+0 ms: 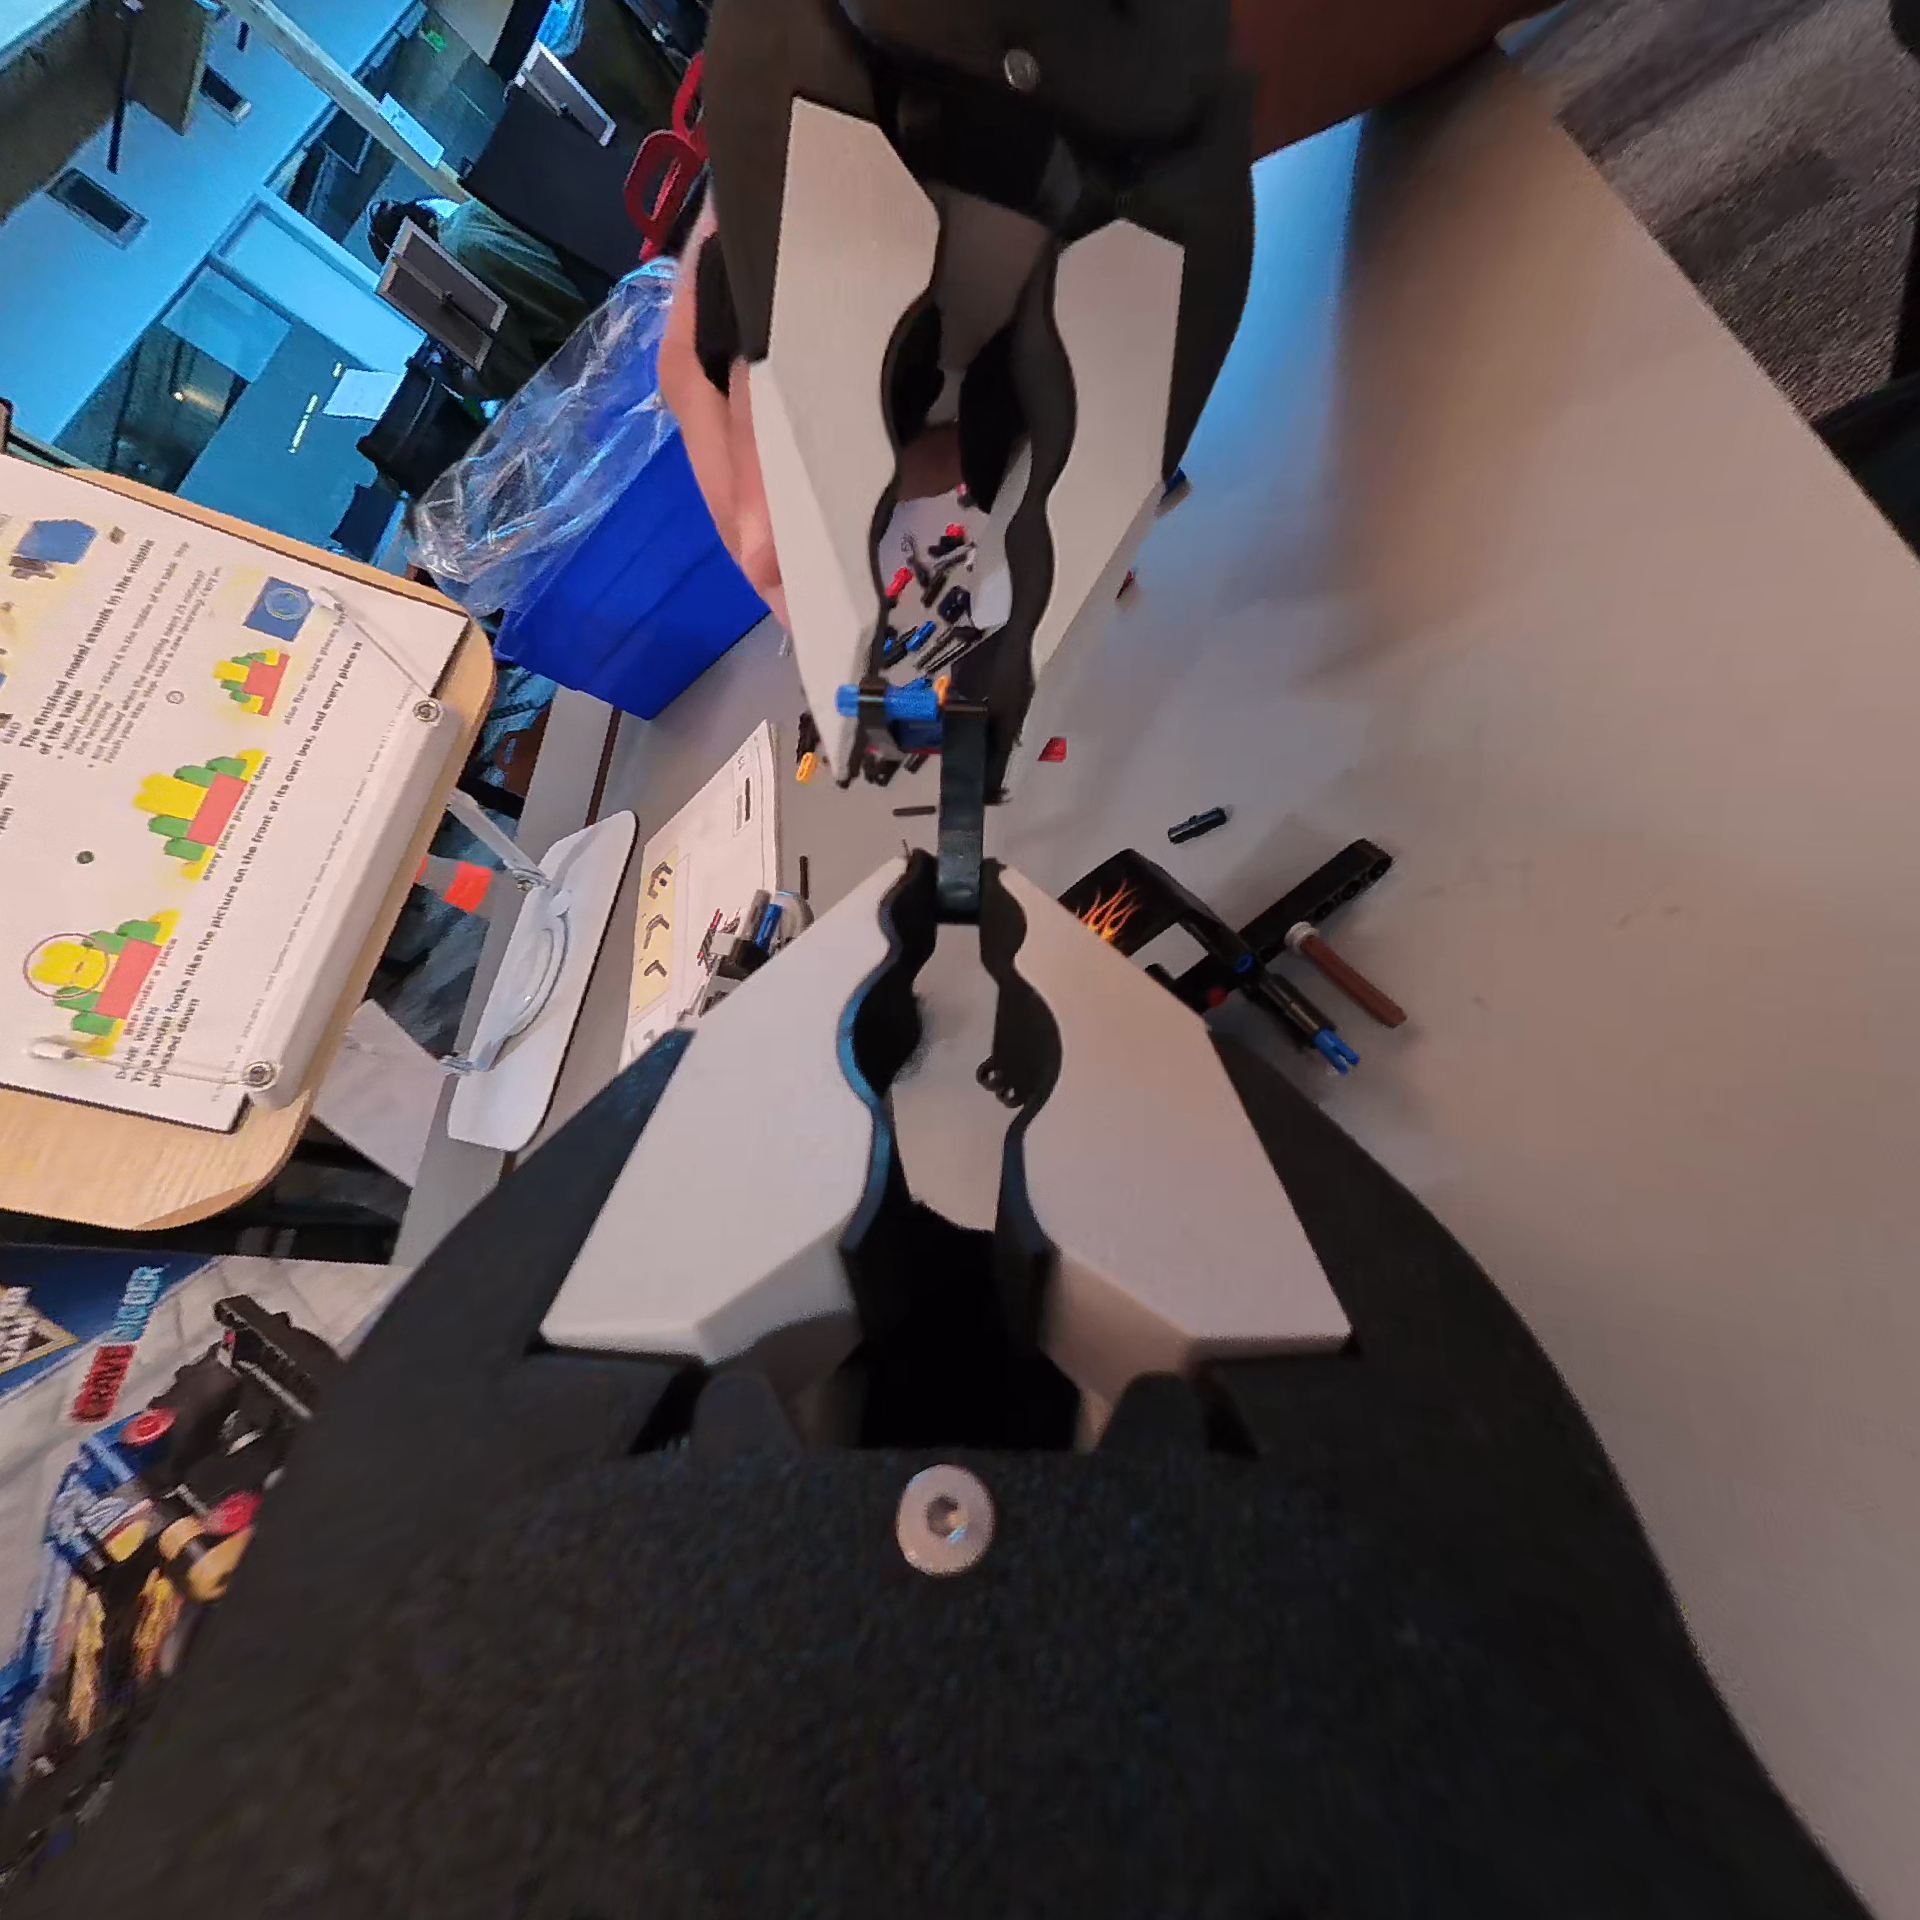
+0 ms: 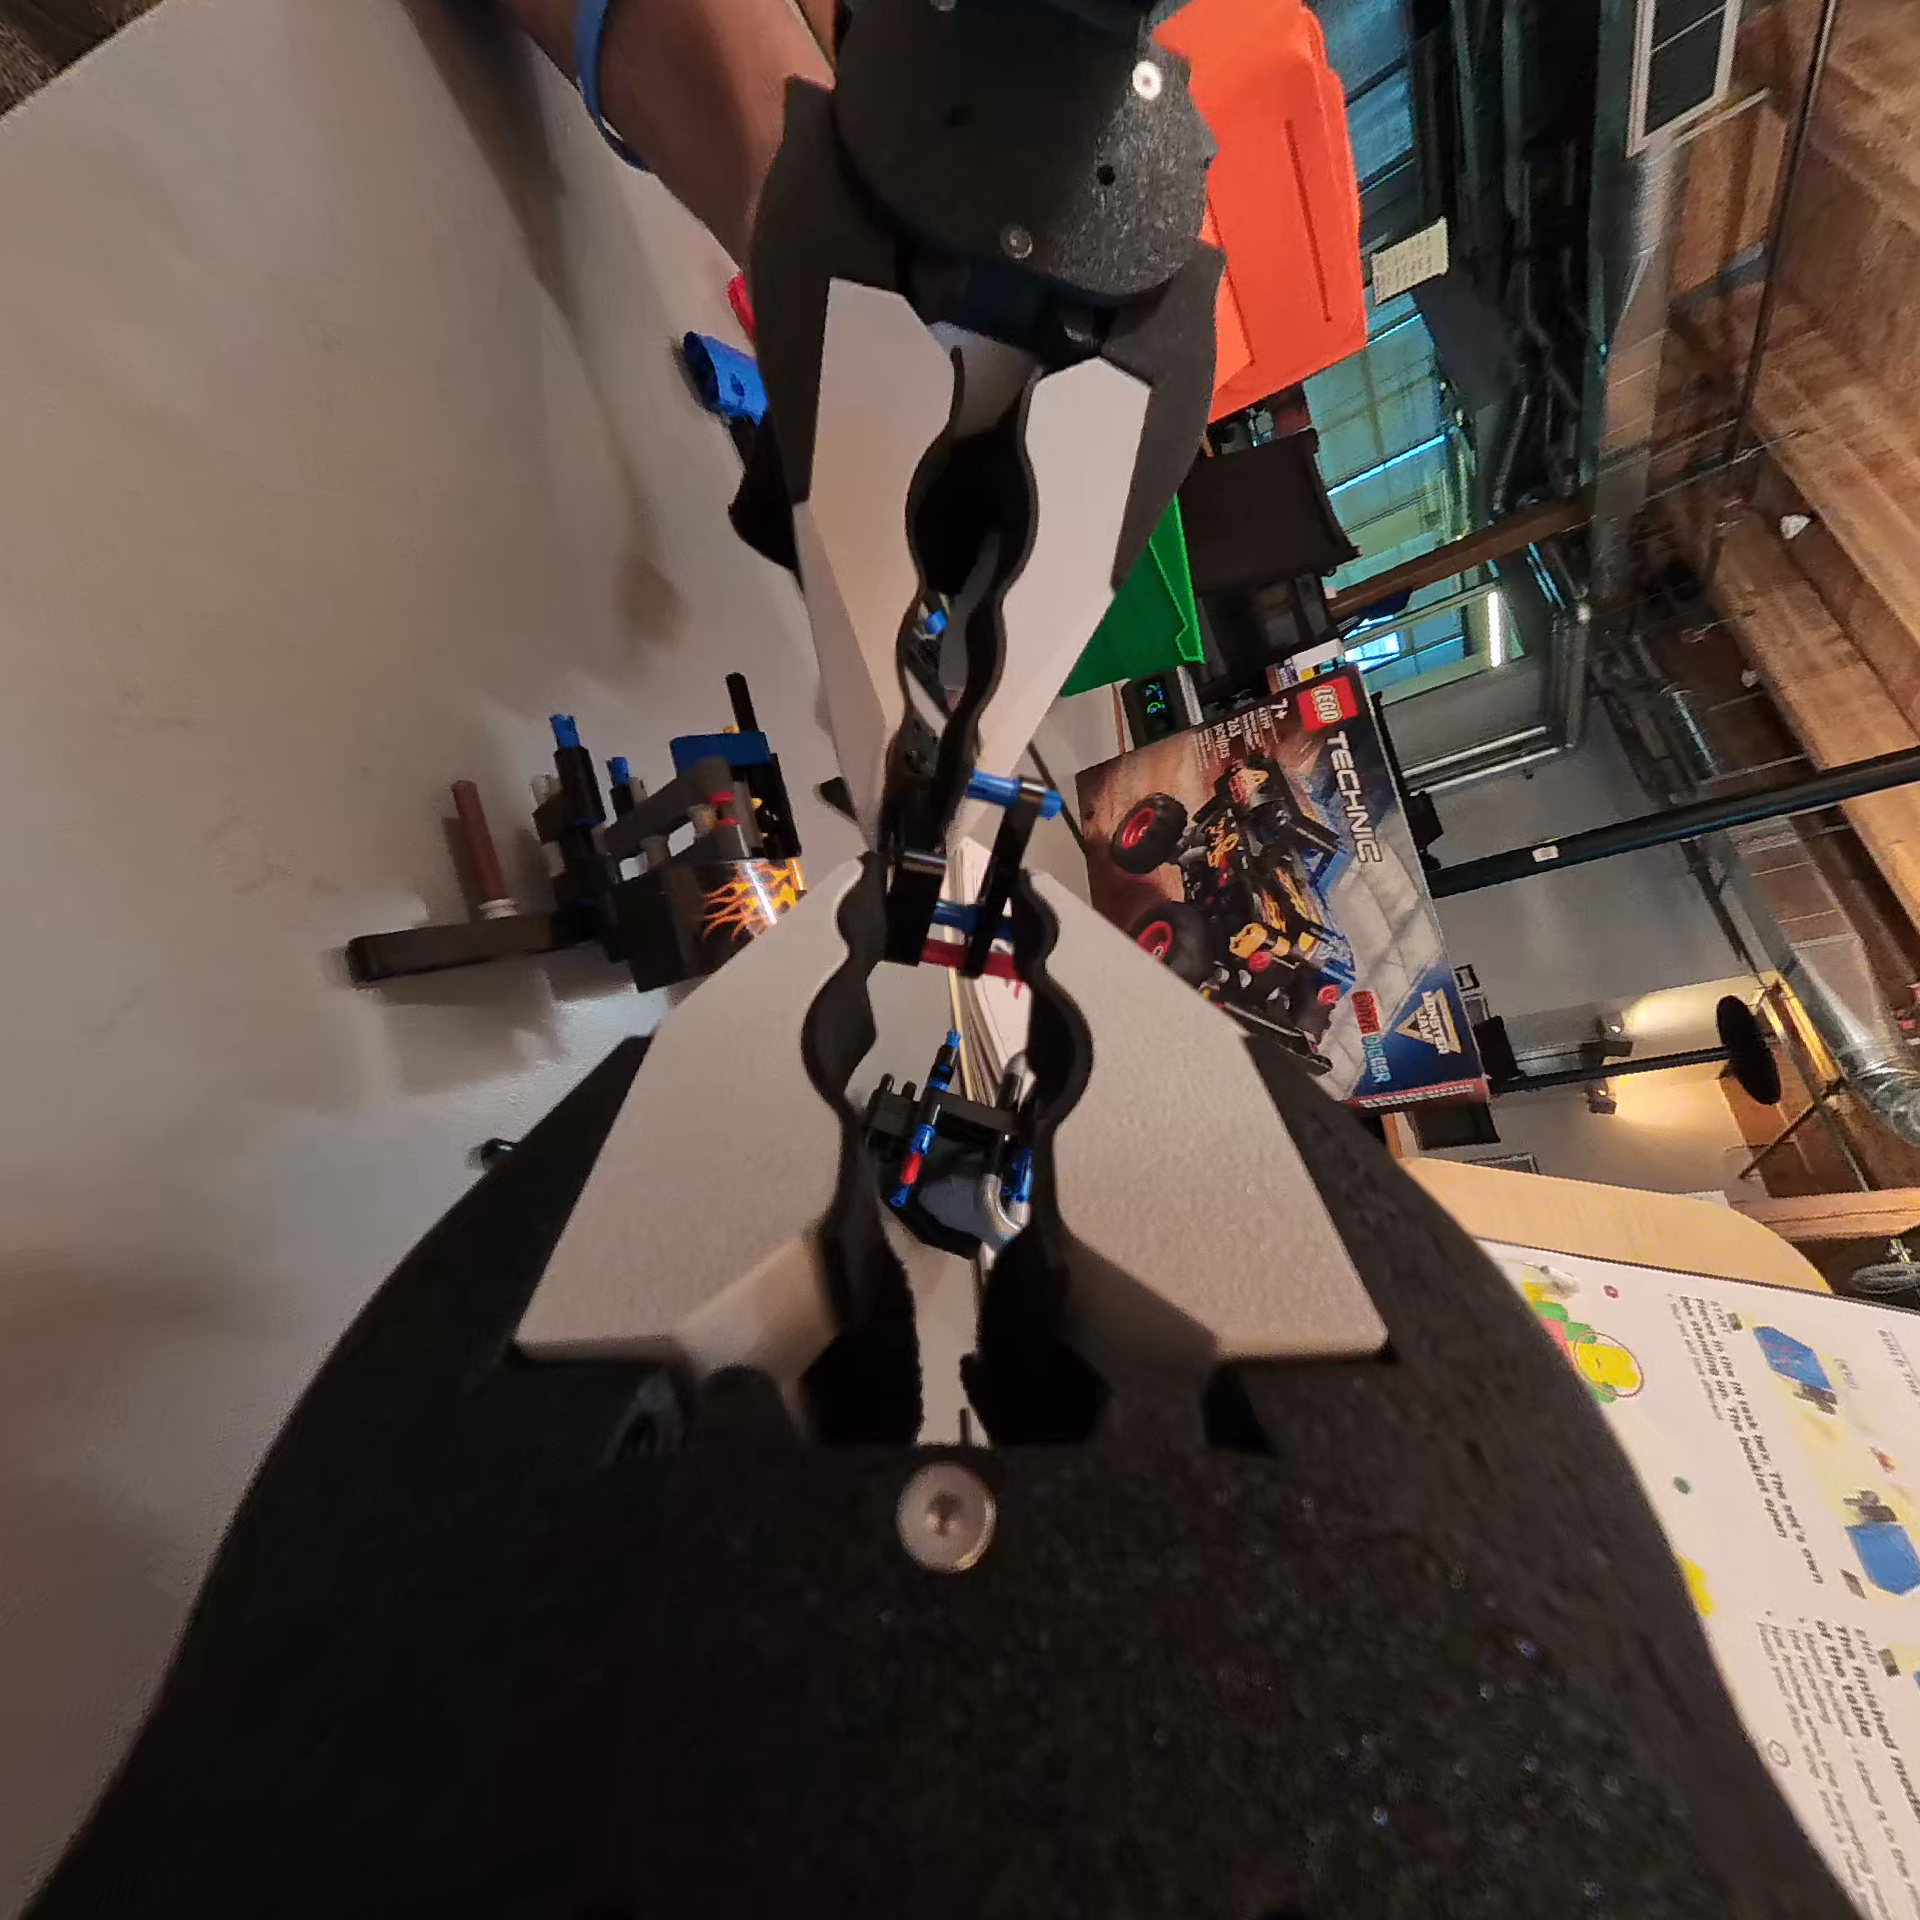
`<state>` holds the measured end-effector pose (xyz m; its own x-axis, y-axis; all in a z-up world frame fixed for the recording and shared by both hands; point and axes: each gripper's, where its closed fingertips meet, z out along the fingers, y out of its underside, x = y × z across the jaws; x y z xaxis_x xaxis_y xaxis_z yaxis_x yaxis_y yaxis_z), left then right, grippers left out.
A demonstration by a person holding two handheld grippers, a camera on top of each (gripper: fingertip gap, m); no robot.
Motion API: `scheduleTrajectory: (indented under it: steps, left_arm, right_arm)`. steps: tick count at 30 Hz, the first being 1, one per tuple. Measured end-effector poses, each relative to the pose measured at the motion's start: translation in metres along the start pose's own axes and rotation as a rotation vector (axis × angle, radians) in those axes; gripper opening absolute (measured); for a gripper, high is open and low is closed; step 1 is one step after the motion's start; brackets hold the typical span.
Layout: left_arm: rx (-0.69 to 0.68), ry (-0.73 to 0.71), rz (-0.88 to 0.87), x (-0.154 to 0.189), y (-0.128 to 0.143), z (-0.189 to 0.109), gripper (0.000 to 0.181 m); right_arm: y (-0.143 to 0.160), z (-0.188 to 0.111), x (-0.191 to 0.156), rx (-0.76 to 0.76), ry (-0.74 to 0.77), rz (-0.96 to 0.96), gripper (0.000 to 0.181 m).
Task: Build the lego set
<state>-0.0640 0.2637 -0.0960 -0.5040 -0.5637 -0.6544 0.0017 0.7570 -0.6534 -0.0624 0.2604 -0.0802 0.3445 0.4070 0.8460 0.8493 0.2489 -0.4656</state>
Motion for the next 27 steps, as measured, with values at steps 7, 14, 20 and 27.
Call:
scheduleTrajectory:
  steps: [7, 14, 20, 27]
  left_arm:
    - [0.087, 0.073, -0.117, 0.002, -0.01, -0.005, 0.006]
    - [0.166, 0.093, -0.129, 0.005, -0.022, -0.009, 0.005]
    - [0.181, 0.053, -0.086, 0.003, -0.03, -0.013, 0.006]
    - [0.178, 0.043, -0.096, 0.0, -0.03, -0.014, 0.006]
  right_arm:
    - [-0.007, -0.004, 0.001, 0.058, 0.012, -0.01, 0.023]
    - [-0.018, -0.012, 0.003, 0.182, -0.025, 0.129, 0.022]
    - [-0.025, -0.017, 0.006, 0.242, 0.01, 0.113, 0.021]
    - [-0.026, -0.016, 0.007, 0.211, -0.001, 0.114, 0.013]
